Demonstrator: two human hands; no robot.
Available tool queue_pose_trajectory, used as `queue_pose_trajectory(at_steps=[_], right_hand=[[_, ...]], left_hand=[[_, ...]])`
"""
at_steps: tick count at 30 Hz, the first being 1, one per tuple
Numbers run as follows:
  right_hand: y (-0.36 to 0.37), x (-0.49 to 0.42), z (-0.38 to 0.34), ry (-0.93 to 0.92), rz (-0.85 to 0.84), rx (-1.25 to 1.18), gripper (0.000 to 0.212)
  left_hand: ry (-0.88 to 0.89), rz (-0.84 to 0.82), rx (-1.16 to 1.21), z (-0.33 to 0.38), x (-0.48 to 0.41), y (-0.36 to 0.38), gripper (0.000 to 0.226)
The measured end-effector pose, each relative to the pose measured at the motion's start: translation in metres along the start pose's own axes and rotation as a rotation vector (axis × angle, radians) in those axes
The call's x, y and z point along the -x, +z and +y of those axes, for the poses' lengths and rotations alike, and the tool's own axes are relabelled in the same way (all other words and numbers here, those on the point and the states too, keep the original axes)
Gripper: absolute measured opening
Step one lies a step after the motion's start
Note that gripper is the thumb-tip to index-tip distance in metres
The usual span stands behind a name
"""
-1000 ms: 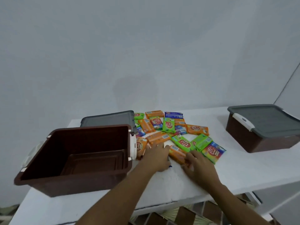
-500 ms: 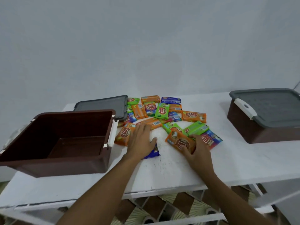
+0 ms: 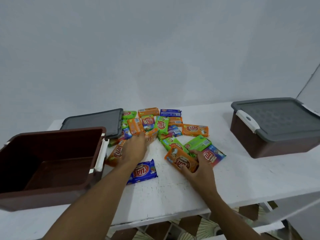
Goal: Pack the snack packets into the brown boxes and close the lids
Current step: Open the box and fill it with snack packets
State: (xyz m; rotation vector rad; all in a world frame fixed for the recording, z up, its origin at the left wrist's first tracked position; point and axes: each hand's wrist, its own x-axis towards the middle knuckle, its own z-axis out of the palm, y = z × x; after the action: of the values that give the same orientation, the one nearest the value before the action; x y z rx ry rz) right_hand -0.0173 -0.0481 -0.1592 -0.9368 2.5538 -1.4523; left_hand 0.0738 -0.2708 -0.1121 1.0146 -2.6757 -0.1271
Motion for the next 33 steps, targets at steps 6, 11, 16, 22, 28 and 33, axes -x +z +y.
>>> queue_pose_trajectory(at_steps=[6,11,16,22,28,33], right_hand=[[0.001,0.000,-0.001,0.016,-0.015,-0.006,0.067],[-0.005,0.002,-0.007,0.006,-0.054,-0.043,0.064],[-0.010,0.008,-0.027,0.056,-0.041,-0.129,0.059],[-0.005,-0.004,-0.108,0.303,0.002,-0.779,0.035],[0.033,-0.025,-0.202,0.357,-0.248,-1.128,0.031],[0.083,-0.028,-0.279,0.164,-0.404,-0.921,0.032]], left_hand=[[-0.252,-0.109,0.670,-0.001,-0.007,-0.009,0.038],[-0.329,-0.164,1.089,0.012,0.008,-0.056,0.031],[-0.223,-0.160,1.080,0.000,0.020,-0.110,0.021],[-0.168,-0.179,0.925,-0.065,0.032,-0.169,0.017],[-0.154,-0.193,0.720,-0.168,0.059,-0.211,0.016],[-0.093,-0.414,0.363,-0.245,0.057,-0.209,0.019]])
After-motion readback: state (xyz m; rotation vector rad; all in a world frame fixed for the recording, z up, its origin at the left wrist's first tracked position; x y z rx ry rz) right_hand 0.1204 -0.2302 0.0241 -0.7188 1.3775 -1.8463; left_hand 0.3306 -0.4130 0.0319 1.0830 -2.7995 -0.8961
